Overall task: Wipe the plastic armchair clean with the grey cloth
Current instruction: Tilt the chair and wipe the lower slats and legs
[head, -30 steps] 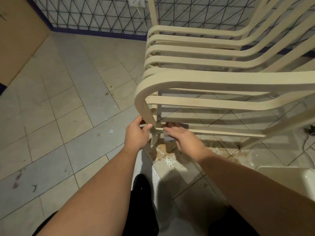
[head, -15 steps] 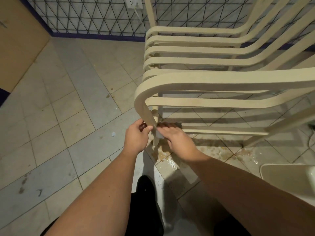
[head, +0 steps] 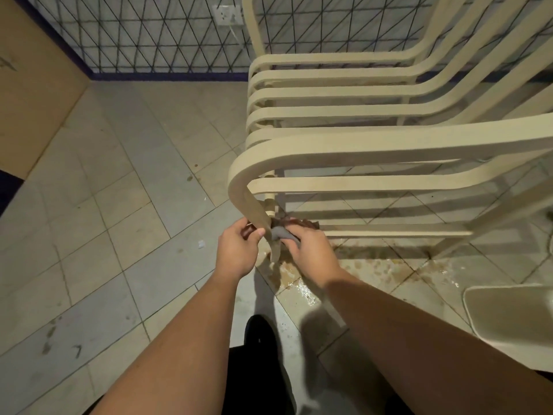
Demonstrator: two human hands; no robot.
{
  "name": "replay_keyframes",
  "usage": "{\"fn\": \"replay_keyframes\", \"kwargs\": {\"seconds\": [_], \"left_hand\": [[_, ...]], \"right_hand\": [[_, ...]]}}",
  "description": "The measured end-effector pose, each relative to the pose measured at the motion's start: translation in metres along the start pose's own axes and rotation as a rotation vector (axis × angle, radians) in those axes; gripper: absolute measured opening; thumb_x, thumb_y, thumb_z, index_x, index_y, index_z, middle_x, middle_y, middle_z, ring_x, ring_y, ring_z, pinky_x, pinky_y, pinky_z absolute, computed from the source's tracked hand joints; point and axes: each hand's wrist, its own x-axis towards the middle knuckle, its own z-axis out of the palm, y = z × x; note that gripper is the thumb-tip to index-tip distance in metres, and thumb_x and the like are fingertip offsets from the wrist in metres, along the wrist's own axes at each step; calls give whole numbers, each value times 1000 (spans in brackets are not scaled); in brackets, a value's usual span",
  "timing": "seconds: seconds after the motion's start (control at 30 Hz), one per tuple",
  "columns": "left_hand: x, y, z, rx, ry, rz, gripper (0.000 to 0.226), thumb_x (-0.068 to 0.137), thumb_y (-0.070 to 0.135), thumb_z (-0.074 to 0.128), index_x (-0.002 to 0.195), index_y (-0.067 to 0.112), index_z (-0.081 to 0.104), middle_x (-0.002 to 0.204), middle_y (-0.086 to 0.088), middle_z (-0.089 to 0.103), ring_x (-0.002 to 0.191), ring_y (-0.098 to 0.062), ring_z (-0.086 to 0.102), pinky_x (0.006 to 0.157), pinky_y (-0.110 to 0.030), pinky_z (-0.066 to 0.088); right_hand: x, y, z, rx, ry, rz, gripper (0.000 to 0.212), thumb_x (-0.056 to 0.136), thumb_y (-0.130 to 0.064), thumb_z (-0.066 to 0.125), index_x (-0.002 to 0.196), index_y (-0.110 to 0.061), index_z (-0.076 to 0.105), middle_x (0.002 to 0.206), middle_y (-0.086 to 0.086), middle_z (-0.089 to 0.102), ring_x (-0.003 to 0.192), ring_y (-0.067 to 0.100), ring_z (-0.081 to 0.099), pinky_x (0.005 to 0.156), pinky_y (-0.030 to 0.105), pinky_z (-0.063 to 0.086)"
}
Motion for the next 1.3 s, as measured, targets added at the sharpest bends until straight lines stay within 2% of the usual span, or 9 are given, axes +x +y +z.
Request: {"fn": "replay_keyframes", "kwargs": {"seconds": [0.1,0.3,0.43,0.63,0.77,0.93,1.0,1.1,1.3], "left_hand": [[3,-6,-4,-14,-83,-16,47,88,-6,63,103,37,72,93,13,74,91,-13,68,90,-37,54],[-3,-9,-7,-50,-172,65,46,77,-10,75,114,16,69,107,4,75,98,-9,69,80,-25,54],[-7,-5,-8,-13,-192,10,48,78,-18,64,112,16,66,108,10,72,99,1,68,73,-22,57],[-11,0,-8,-11,-171,36,35,84,-15,59,94,18,64,83,13,68,81,-1,64,58,-9,45],[-9,-1,-9,-99,-201,-31,69,79,-24,55,110,37,65,117,20,67,113,3,61,80,-27,51],[-7,-1,-6,-108,-182,-40,62,78,-25,54,103,29,67,111,13,72,118,-4,63,68,-28,46],[-7,-2,-6,-71,-175,-57,33,78,-24,56,90,6,62,82,-5,71,92,-6,69,58,-16,41],[-10,1,-9,-16,-171,6,25,80,-18,59,86,7,59,65,5,59,67,-3,55,49,-8,38],[-9,0,-8,-79,-202,-30,67,79,-21,59,130,21,63,127,10,66,121,-7,58,72,-11,52]], "right_hand": [[1,-21,0,259,125,140,13,94,-28,63,95,-17,70,83,1,69,76,16,64,68,29,52],[-24,-69,3,626,275,42,27,90,-10,68,115,-20,71,95,-11,72,91,-1,67,81,20,54],[-21,-76,-6,604,317,-22,25,89,-8,68,110,-20,72,90,-10,72,83,1,66,73,21,51],[-17,-79,-7,382,392,-257,43,85,8,57,122,-8,69,119,2,70,110,5,62,100,22,48],[-12,-28,-16,73,70,-90,38,89,1,53,116,-19,72,106,2,73,97,17,67,92,32,53],[-15,-78,-50,469,490,-161,21,92,-9,62,103,-23,72,86,-8,64,78,4,57,72,22,48],[-12,-111,-46,663,531,-162,16,91,-11,62,85,-26,65,72,-11,58,70,8,53,66,27,47],[-14,-109,-15,563,457,-165,24,88,-5,60,103,-15,75,92,3,74,86,12,66,83,27,55],[-12,-3,-17,56,-63,-121,52,86,10,51,128,-16,66,128,-3,67,117,12,64,105,11,37]]}}
